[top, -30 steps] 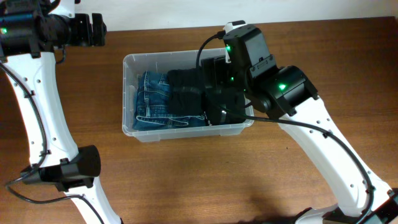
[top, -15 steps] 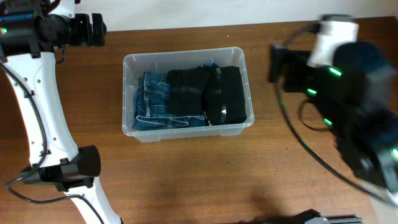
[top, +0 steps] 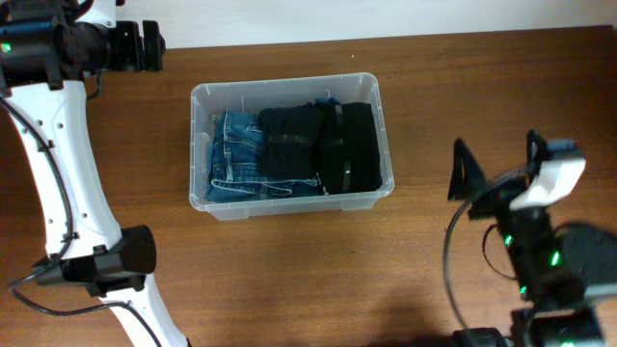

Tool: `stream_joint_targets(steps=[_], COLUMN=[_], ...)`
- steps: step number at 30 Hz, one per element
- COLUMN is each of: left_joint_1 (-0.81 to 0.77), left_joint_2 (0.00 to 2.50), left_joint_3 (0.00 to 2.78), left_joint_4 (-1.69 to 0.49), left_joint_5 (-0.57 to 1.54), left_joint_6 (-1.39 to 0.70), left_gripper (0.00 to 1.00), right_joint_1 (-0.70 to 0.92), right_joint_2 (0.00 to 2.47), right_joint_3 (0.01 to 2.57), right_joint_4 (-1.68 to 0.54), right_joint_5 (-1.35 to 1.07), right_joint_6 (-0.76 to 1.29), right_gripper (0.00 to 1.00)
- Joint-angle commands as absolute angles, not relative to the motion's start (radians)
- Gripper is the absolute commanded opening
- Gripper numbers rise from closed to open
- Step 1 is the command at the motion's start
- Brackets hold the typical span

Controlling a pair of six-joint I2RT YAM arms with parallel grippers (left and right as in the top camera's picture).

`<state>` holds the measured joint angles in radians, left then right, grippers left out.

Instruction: Pack container

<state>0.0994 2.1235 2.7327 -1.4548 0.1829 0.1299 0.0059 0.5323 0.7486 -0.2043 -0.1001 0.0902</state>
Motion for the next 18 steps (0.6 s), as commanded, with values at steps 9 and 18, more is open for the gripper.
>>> stream_joint_targets(steps=[9, 18], left_joint_1=[0.099, 0.099], left_joint_2=[2.130, 2.130], left_joint_3=[2.729, 2.729], left_joint_4=[-1.455, -1.455], left_joint_5=[0.179, 0.179], left_joint_6=[0.128, 0.128], left_gripper=[0.99, 0.99], right_joint_1=[-0.046, -0.062], right_joint_2=[0.141, 0.042], right_joint_3=[0.214, 0.069], right_joint_4=[-0.017, -0.019], right_joint_5=[-0.192, -0.208], right_joint_6=[0.014, 0.015], right_gripper=[0.98, 0.98])
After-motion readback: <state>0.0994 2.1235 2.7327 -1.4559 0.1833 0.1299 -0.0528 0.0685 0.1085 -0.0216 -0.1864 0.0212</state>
